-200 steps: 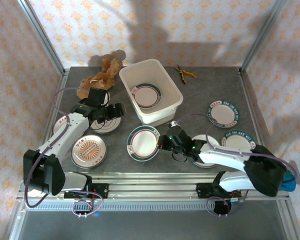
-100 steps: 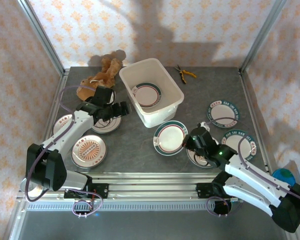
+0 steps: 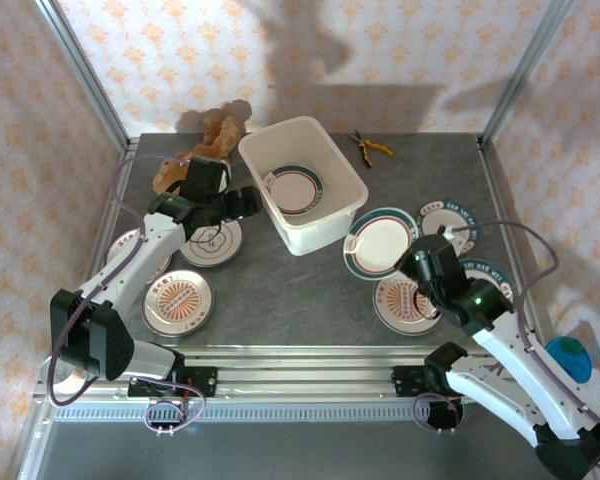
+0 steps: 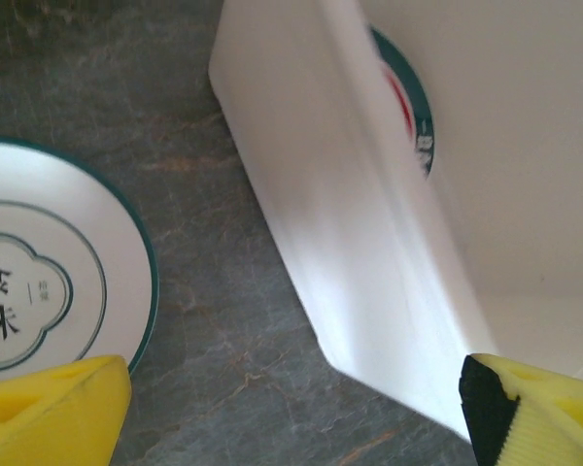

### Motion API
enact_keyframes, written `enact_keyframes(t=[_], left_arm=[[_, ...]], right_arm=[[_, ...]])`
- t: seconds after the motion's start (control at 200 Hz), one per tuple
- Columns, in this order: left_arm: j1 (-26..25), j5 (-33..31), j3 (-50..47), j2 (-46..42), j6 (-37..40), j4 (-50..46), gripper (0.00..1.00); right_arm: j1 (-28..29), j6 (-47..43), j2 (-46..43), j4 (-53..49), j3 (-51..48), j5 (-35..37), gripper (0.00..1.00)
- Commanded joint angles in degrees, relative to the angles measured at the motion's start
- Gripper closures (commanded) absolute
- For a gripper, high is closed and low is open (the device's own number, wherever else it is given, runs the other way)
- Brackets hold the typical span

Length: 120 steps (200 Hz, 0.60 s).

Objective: Place the plates into the plastic bin on the countertop

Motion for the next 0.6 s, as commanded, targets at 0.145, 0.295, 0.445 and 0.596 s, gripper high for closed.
enact_keyframes(t=[0.145,0.295,0.445,0.596], left_arm=[[3.8,2.6,7.4,4.3,4.0,-0.7,0.10],[6.6,5.7,11.9,8.0,5.2,-0.6,0.10],[8.8,7.9,16.0,11.5,6.4,-0.5,0.10],[10.6,11.1,19.2,14.2,6.3,0.4,0.10]], right_arm=[[-4.7,-6.5,10.6,-11.4,15.6,14.5,1.00],[-8.7,-9.9,15.2,-5.7,20.0,11.6,1.00],[-8.8,-13.3,22.5,-1.4,29.4,10.7,1.00],[-8.8,-14.2,29.5,4.8,37.4,8.9,1.00]])
